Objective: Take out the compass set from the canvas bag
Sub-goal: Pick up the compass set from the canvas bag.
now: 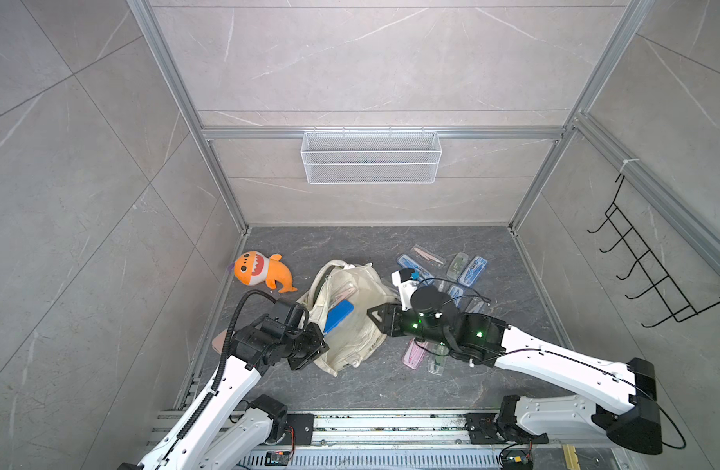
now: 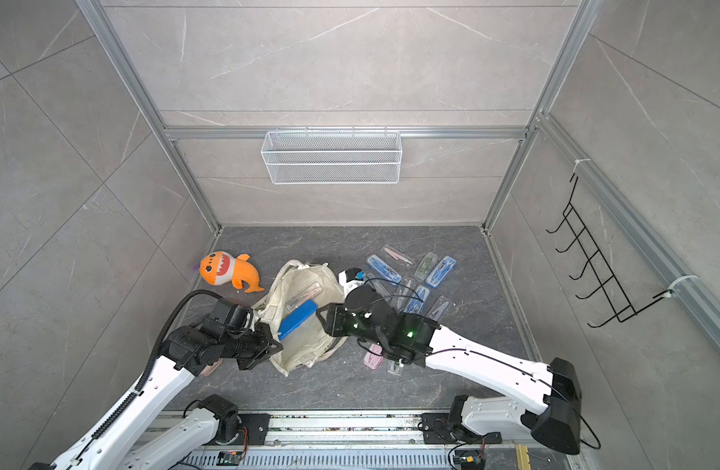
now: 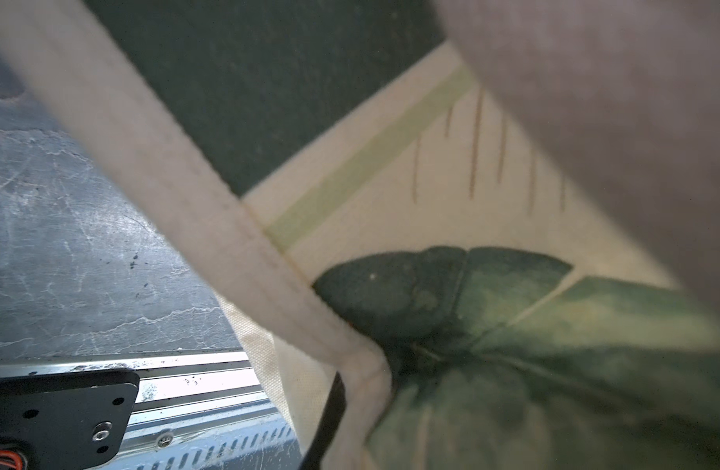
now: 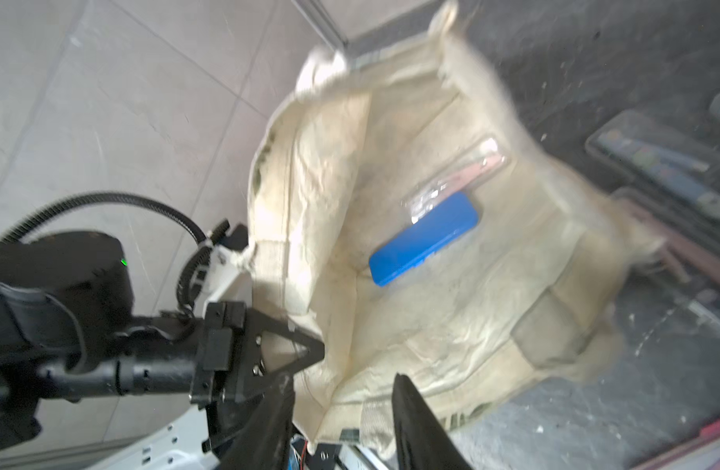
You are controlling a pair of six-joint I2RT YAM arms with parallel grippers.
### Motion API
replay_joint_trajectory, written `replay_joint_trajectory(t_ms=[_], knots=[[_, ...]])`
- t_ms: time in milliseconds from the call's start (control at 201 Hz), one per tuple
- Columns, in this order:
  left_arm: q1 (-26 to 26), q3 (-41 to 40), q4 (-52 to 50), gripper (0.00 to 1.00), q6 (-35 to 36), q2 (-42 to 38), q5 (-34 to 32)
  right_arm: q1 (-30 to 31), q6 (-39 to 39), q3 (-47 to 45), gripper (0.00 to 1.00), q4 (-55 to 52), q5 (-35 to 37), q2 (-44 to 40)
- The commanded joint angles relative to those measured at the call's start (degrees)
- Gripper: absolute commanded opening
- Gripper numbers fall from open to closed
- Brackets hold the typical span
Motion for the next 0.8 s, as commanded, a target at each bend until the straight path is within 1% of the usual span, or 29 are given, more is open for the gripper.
replay_joint_trajectory(t_ms=[0, 115, 214, 334, 424, 573, 663, 793], knots=[[-0.86, 0.33, -0.68, 0.00, -2.07, -0.54, -0.08, 2.57, 7.07, 3.34, 0.36, -5.70, 2.45, 7.99], [-1.60, 0.64, -0.69, 0.00, -2.38, -0.41, -0.61, 2.93, 14.94, 9.71, 0.37, -9.05, 2.81, 16.34], [-2.44, 0.61, -0.68, 0.00, -2.81, -0.48, -1.38, 2.02, 19.20, 12.81, 0.40, -4.85, 1.64, 21.73], [-2.99, -0.08, 0.03, 0.00, -3.42, -0.77, -1.64, -0.06, 23.99, 17.48, 0.43, -3.23, 1.39, 28.16], [-3.28, -0.28, 0.47, 0.00, -3.58, -0.84, -1.72, -1.41, 27.40, 18.41, 0.43, -1.44, 0.90, 31.80], [-3.47, -0.37, 1.04, 0.00, -3.60, -0.55, -1.31, -2.91, 31.73, 18.45, 0.46, 1.41, 0.67, 35.61], [-3.77, -0.12, 1.20, 0.00, -3.22, 0.02, -0.91, -3.54, 33.28, 18.94, 0.49, 1.67, 0.53, 37.44], [-4.09, -0.46, 1.52, 0.00, -3.09, 0.30, -0.51, -4.86, 35.48, 18.36, 0.54, 5.17, -0.63, 40.02]])
